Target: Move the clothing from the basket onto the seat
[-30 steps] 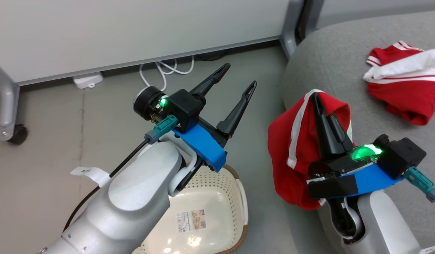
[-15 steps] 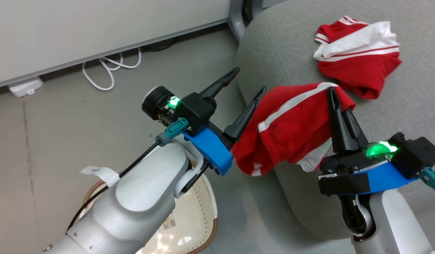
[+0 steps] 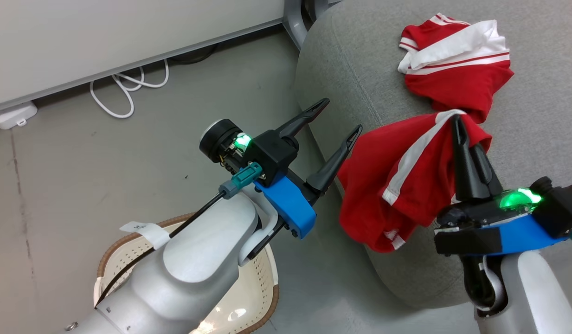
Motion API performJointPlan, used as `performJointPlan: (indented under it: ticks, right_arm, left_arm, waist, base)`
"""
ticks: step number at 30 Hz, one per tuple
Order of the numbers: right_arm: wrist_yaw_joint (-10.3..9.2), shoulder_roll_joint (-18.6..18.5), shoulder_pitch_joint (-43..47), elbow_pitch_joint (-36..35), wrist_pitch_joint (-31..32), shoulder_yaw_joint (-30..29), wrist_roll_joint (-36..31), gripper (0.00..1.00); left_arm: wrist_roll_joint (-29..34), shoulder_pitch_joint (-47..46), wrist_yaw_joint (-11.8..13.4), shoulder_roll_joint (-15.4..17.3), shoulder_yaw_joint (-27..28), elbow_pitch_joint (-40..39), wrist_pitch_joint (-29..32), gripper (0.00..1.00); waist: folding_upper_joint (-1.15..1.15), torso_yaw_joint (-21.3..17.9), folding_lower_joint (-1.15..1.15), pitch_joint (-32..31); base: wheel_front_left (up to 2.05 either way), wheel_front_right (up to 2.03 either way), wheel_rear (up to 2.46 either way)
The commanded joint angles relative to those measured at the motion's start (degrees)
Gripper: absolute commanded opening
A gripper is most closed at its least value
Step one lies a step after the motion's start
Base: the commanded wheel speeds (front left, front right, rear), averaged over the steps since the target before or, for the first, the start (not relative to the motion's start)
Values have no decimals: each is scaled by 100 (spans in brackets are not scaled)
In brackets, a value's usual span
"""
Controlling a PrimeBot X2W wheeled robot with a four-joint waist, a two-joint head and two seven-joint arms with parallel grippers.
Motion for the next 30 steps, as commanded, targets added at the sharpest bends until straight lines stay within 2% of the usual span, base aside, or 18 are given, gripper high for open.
performJointPlan:
  ticks: [1, 8, 14, 19, 23, 26, 30]
  right_arm:
    - [3, -21, -195, -89, -4, -90, -17, 0]
    - [3, -182, -1086, -272, -3, -449, -133, 0]
    - [3, -588, -2430, -309, -3, -972, -258, 0]
    - [3, -1148, -3580, -280, -3, -1577, -332, 0]
    - [3, -1834, -4392, 94, -3, -1983, -290, 0]
    - [2, -2329, -4686, 426, -4, -2277, -366, 0]
    - [3, -2713, -4653, 861, -3, -2599, -332, 0]
  left_arm:
    - [27, -14, 26, 38, 71, -53, -25, 100]
    - [102, -209, 81, 149, 177, -194, -25, 100]
    - [213, -533, 140, 268, 251, -349, 25, 100]
    - [310, -809, 186, 346, 282, -477, 81, 100]
    - [382, -975, 209, 410, 290, -565, 103, 100]
    - [417, -1044, 197, 428, 257, -584, 98, 100]
    - [446, -1031, 190, 477, 236, -580, 79, 100]
  waist:
    - [0, 55, 0, 85]
    - [0, 215, 0, 508]
    - [0, 396, 0, 1152]
    - [0, 531, 0, 1758]
    - [0, 578, 0, 2168]
    - [0, 609, 0, 2350]
    - [0, 588, 0, 2471]
  base:
    - [0, 0, 0]
    - [0, 0, 0]
    - [0, 0, 0]
    - [0, 0, 0]
    - [0, 0, 0]
    - [0, 0, 0]
    - [0, 0, 0]
